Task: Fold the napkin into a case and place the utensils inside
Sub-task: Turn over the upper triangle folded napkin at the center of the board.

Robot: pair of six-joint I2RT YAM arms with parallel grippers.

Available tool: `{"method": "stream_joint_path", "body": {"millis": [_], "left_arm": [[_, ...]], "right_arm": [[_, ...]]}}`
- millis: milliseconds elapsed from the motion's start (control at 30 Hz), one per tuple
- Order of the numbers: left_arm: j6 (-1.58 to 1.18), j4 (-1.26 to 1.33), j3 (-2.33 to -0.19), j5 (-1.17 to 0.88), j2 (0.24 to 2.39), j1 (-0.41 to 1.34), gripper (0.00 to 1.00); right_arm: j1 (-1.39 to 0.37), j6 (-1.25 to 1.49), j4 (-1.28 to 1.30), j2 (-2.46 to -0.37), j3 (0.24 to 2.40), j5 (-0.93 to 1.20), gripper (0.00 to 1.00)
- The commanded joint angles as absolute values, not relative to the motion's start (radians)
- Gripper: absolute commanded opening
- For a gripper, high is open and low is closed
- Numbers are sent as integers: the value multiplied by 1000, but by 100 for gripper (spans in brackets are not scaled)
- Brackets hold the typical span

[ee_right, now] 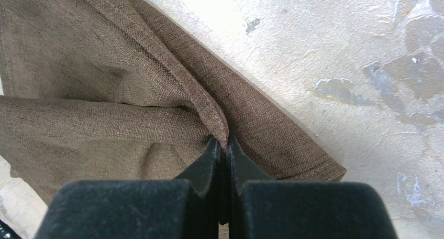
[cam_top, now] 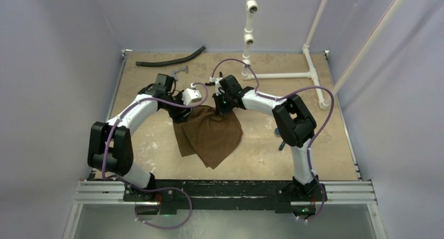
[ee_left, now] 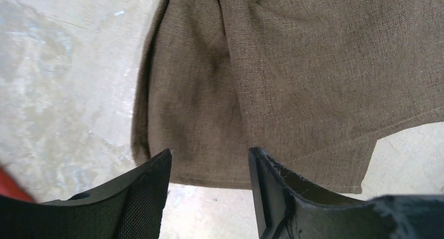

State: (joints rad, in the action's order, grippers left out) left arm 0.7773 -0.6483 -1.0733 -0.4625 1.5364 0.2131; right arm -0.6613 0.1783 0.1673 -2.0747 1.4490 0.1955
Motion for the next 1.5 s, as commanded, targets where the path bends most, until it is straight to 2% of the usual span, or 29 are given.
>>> {"method": "stream_joint_path", "body": {"millis": [0, 100, 300, 400, 433, 533, 600, 967, 1000, 1100, 1133, 1167, 1267, 1467], "left_arm": [[711, -587, -1066, -490, 1579, 219, 57], [718, -661, -1114, -525, 1619, 222, 54], [755, -724, -1125, -507, 1680, 221, 39], [769, -771, -1153, -550, 1685, 221, 29], [777, -793, -1165, -557, 1680, 221, 30], [807, -853, -1179, -579, 1655, 221, 50], [822, -879, -1175, -578, 1654, 220, 53], [839, -926, -1175, -614, 1692, 202, 53], [845, -942, -1178, -629, 1693, 197, 52], [846, -941, -1164, -613, 1712, 194, 35], [842, -930, -1154, -596, 1721, 194, 33], [833, -913, -1146, -584, 1724, 193, 33], [790, -847, -1124, -565, 1709, 187, 42], [765, -820, -1120, -559, 1733, 189, 43]], "right_arm": [[-662, 156, 164, -2039, 1481, 225, 0], [-663, 151, 161, -2023, 1477, 219, 0], [-663, 145, 168, -2014, 1505, 208, 0], [-664, 136, 200, -2020, 1538, 209, 0], [-663, 131, 209, -2021, 1550, 209, 0], [-663, 122, 228, -2027, 1579, 208, 0], [-664, 120, 229, -2032, 1589, 212, 0], [-666, 118, 230, -2037, 1602, 224, 0], [-667, 117, 229, -2037, 1602, 224, 0], [-669, 118, 221, -2034, 1598, 221, 0], [-669, 119, 221, -2034, 1598, 222, 0], [-669, 118, 220, -2033, 1598, 222, 0], [-670, 118, 218, -2030, 1600, 224, 0], [-673, 114, 227, -2026, 1610, 231, 0]]}}
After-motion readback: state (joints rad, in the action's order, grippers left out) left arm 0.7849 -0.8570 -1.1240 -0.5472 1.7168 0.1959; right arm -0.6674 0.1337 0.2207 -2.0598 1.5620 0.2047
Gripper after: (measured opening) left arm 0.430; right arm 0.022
